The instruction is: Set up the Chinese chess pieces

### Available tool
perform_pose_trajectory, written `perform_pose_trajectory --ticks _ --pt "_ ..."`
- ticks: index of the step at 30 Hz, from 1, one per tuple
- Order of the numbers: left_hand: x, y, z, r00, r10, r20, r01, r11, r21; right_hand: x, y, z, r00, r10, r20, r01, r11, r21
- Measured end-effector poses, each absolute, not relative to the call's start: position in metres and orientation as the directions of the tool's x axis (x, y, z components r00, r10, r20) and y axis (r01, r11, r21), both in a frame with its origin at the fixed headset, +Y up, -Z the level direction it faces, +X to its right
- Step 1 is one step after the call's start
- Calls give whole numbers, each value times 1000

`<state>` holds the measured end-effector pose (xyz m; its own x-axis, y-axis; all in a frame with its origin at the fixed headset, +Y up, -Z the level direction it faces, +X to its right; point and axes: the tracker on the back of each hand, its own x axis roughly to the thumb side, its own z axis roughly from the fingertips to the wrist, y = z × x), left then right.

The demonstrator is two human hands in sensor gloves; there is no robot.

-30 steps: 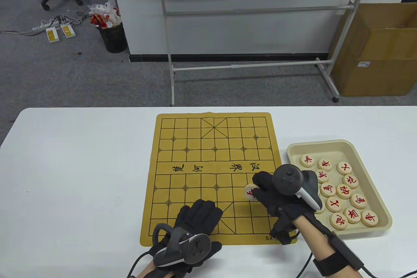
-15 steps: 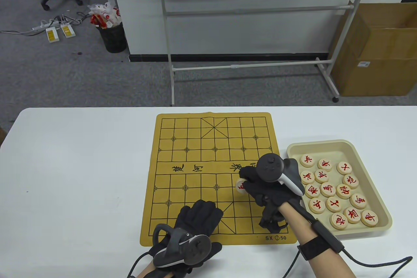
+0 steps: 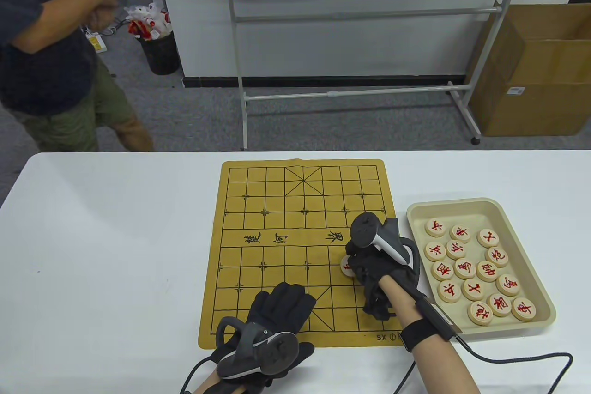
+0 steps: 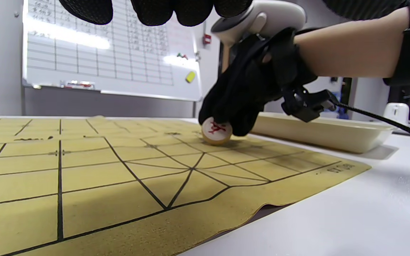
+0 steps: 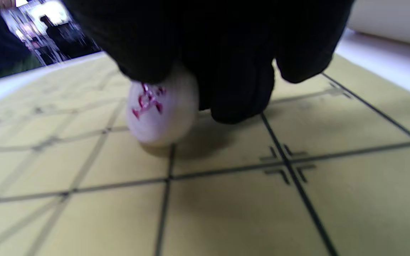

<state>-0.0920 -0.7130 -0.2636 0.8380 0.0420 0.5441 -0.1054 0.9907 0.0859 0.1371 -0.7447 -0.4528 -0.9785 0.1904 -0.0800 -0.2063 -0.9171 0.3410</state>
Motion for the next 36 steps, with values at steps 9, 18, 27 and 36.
perform_pose_trajectory --ticks 9,18,27,36 --pt "-91 -713 -264 836 43 548 -104 991 81 127 -748 -454 -997 37 -74 -58 -949 311" --pt "-93 -713 -263 839 40 542 -106 990 89 131 -707 -427 -999 39 -2 -39 -987 159" --pt "-91 -713 -262 834 33 551 -100 991 92 223 -631 -402 -997 30 -73 -31 -999 25" --pt "-91 -714 -262 834 28 551 -91 992 88 296 -702 -404 -987 -159 2 149 -921 361"
